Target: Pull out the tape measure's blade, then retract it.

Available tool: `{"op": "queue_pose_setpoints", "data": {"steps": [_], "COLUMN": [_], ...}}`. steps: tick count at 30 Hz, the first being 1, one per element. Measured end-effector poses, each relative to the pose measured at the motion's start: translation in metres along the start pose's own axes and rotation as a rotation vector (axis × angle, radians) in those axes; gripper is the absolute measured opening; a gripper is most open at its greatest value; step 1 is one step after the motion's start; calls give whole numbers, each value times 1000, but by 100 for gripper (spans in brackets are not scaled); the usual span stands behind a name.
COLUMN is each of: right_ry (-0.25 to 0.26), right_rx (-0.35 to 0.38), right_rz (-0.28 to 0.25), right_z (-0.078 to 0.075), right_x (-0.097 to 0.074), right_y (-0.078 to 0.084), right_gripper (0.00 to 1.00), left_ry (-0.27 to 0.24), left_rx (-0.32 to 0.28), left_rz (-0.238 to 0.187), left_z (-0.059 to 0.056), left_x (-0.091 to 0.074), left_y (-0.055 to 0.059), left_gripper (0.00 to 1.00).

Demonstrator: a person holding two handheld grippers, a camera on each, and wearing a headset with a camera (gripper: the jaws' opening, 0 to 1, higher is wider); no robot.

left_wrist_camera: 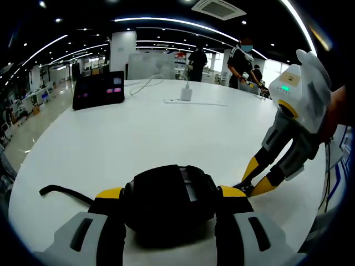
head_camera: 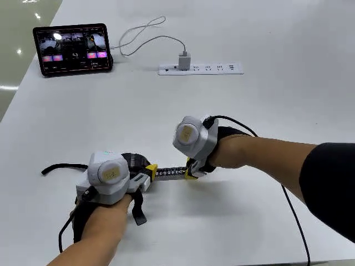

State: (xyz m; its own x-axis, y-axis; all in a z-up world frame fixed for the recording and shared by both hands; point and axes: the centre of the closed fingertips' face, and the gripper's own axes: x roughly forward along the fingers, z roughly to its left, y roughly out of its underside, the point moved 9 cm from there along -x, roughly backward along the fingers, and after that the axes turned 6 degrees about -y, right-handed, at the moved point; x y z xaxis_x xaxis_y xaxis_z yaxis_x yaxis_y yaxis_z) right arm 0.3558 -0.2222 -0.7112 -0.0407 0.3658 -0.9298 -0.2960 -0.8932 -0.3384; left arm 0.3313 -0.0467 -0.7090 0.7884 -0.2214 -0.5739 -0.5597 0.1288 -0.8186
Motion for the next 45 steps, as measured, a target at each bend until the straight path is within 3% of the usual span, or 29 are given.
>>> {"op": "queue_pose_setpoints", "data": {"steps": [32,45], "right_ry": [-16,-38], "right_rx": [-9,13], "right_rz": [-66,-140], "right_z": [3,2], "right_x": [8,10], "right_y": [-15,-17], "right_gripper": [9,9], "left_ry": [4,17], "left_rx": [-10,-32], "left_rz": [-1,-6], "left_z": [1,3], "left_x": [0,-1], "left_y": [-1,0], "left_gripper": [60,61]}}
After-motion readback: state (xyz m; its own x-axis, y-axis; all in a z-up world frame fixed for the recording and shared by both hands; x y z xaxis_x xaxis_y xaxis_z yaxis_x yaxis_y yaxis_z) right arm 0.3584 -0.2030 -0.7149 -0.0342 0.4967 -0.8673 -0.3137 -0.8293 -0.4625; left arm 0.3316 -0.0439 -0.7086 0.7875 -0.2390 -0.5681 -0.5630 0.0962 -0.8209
